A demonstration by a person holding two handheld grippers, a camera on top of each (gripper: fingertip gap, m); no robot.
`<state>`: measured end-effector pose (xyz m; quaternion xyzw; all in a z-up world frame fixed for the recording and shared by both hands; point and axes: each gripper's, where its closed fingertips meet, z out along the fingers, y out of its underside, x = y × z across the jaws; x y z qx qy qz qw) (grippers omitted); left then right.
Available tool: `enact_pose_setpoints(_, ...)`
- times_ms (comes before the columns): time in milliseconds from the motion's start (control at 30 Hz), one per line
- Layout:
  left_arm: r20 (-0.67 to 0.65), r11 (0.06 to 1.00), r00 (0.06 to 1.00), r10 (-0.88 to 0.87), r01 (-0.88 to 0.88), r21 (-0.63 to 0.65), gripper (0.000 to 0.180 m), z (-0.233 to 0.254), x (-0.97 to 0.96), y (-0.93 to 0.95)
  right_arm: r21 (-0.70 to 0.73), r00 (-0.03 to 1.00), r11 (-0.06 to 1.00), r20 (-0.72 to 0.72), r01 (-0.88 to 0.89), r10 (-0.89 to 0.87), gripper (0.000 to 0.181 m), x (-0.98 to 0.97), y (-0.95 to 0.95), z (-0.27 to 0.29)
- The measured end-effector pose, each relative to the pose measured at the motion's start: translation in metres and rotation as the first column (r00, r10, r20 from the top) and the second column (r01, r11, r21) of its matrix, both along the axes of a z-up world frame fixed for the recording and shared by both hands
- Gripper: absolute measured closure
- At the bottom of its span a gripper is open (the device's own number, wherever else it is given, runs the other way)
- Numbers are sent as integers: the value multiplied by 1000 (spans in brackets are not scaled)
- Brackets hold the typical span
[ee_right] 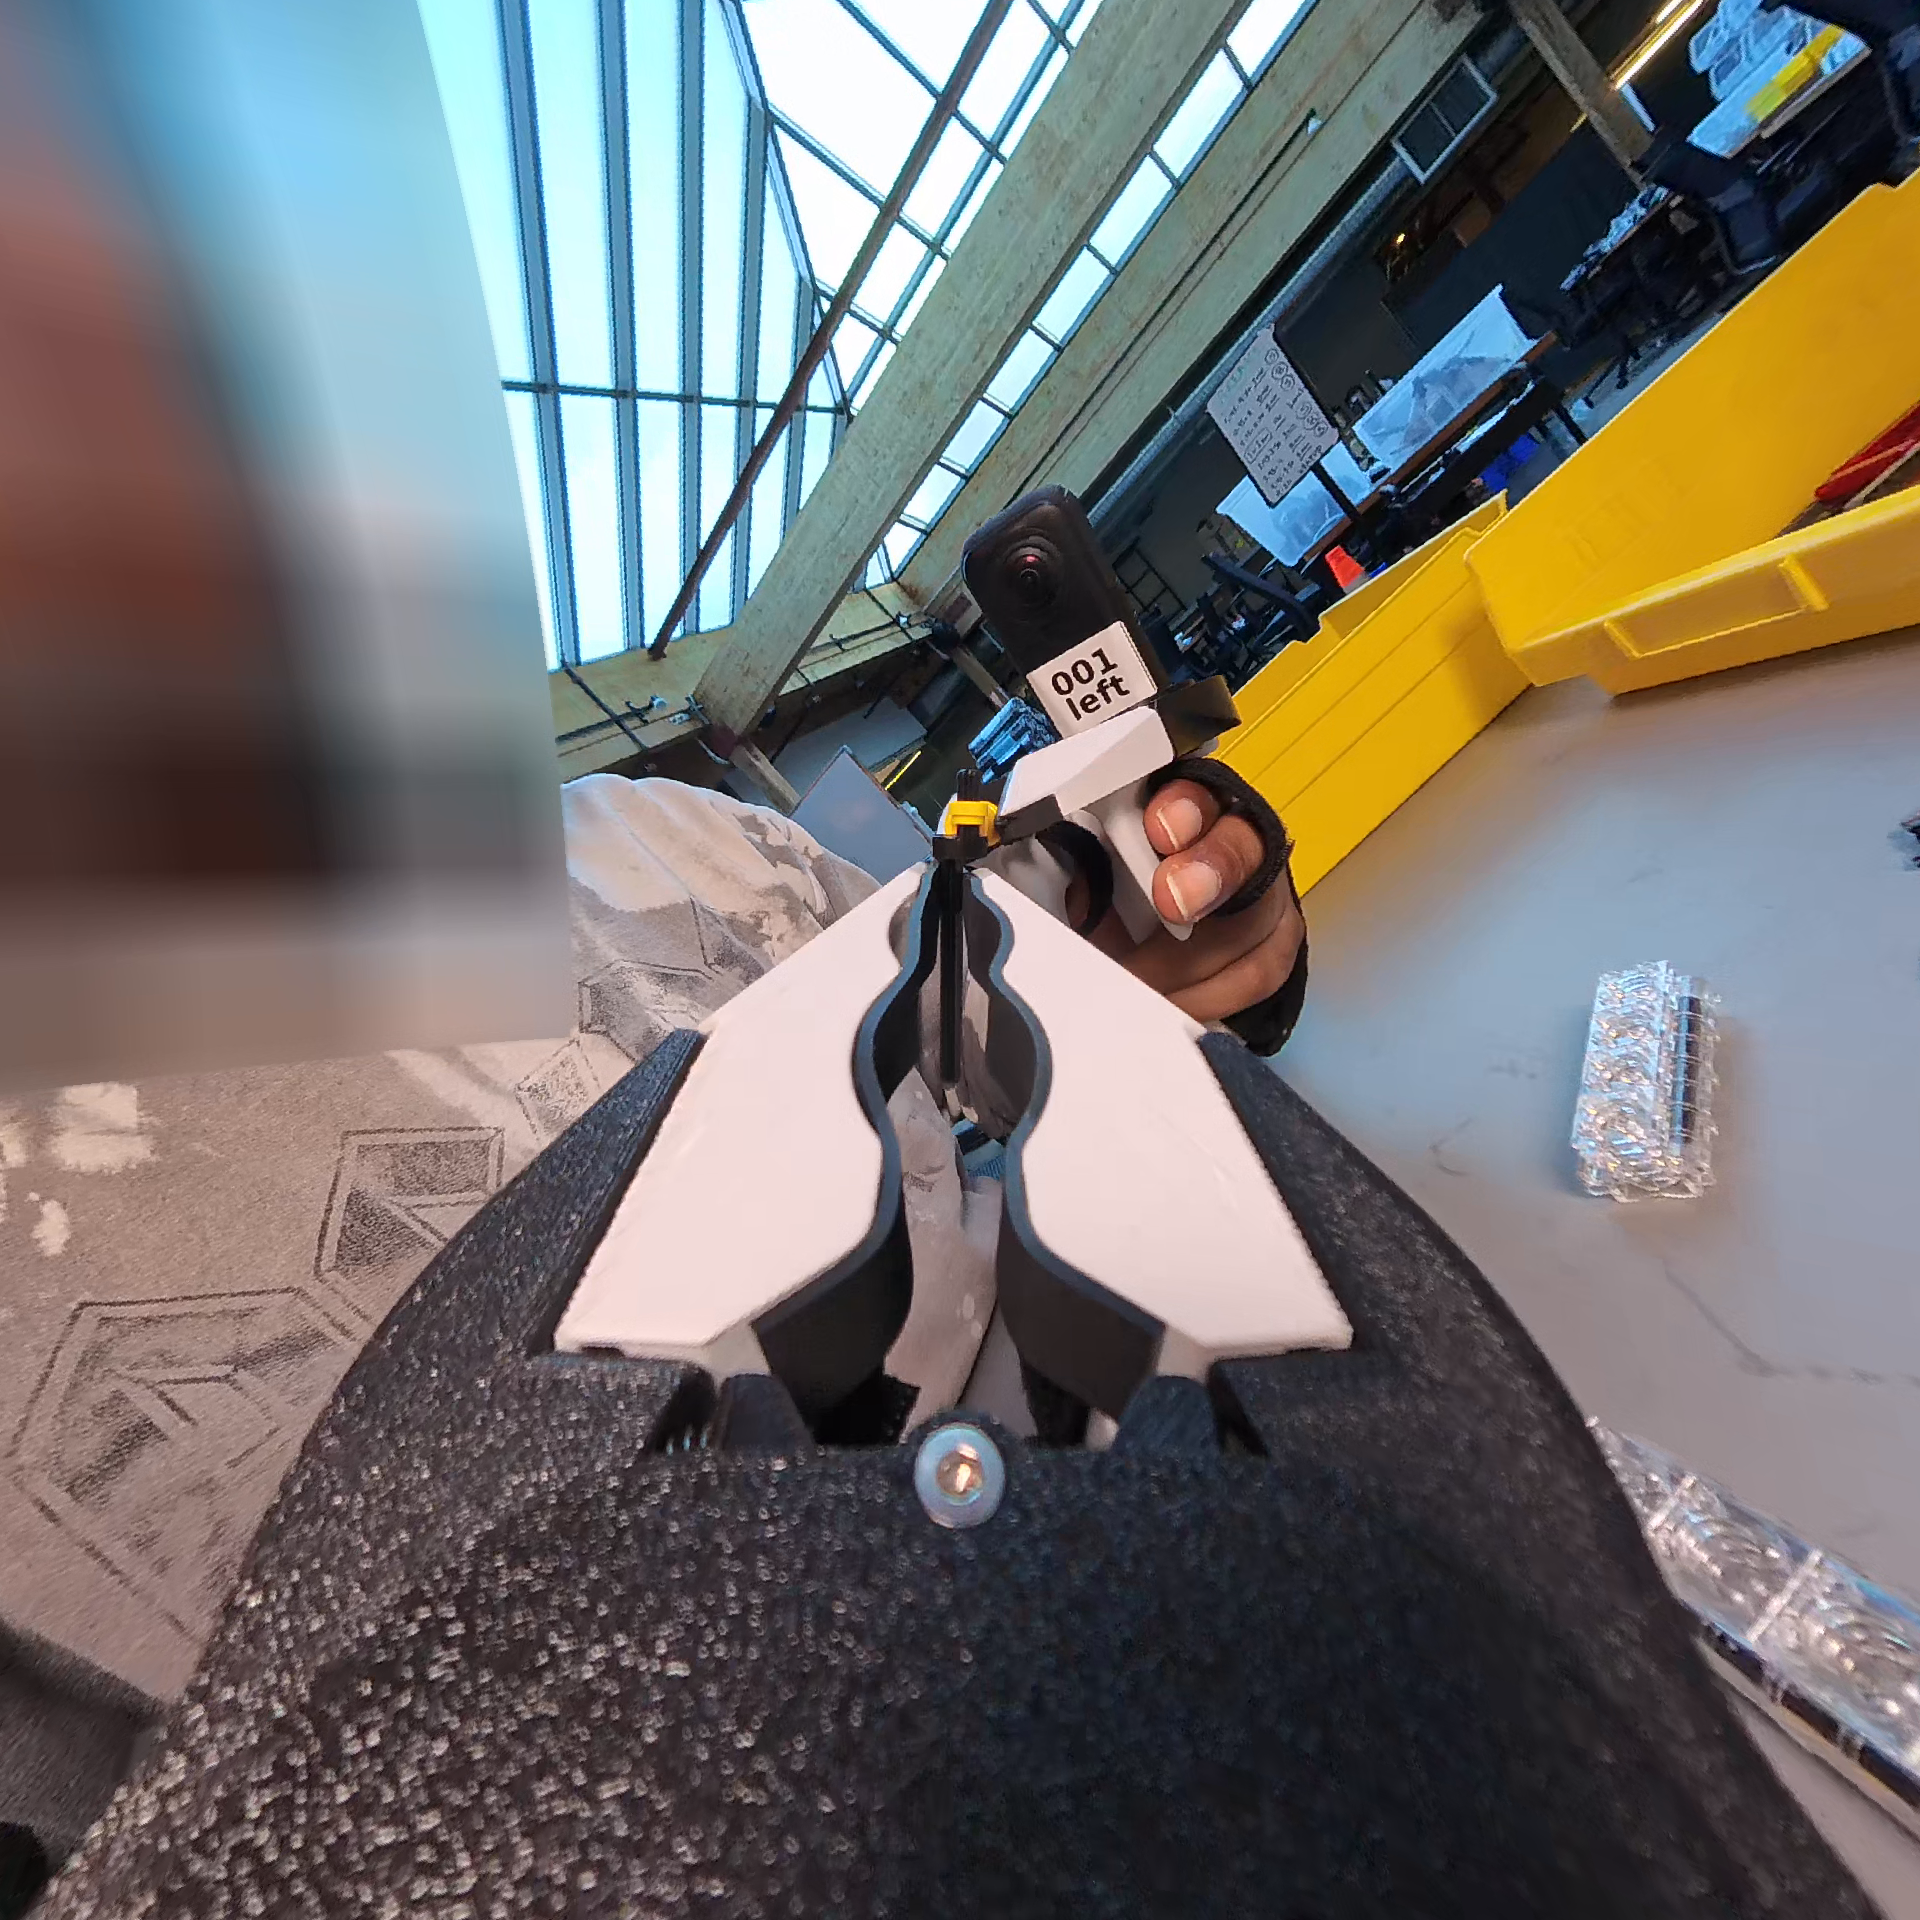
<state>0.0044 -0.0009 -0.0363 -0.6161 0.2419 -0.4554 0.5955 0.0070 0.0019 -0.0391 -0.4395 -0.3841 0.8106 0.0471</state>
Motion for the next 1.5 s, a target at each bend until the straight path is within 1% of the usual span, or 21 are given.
enact_pose_setpoints(200, -4, 1000, 1000, 8, -8, -23, 172, -7, 0, 4, 11, 1000, 1000, 14, 7, -7, 178, 1, 2, -6)
enact_pose_setpoints(500, -18, 998, 1000, -9, 8, -66, 170, -21, 4, 7, 161, 995, 986, 86, 33, -47, 178, -2, 1, -25)
enact_pose_setpoints(633, -22, 997, 1000, -8, 6, -72, 176, -25, 3, 9, 202, 994, 979, 98, 21, -42, 178, -1, -2, -30)
enact_pose_setpoints(767, -26, 996, 999, -18, 16, -86, 177, -31, 3, 10, 242, 992, 970, 116, 21, -50, 177, -1, -2, -37)
enact_pose_setpoints(1133, -3, 993, 999, -38, 38, -112, 177, -37, -1, 12, 228, 995, 973, 91, 22, -44, 178, 1, 2, -37)
enact_pose_setpoints(1400, -3, 991, 999, -44, 43, -126, 177, -41, -2, 13, 221, 995, 975, 95, 18, -40, 177, 1, 4, -40)
enact_pose_setpoints(1500, -4, 991, 999, -42, 41, -130, 180, -42, -3, 14, 222, 994, 975, 102, 17, -40, 177, 1, 5, -41)
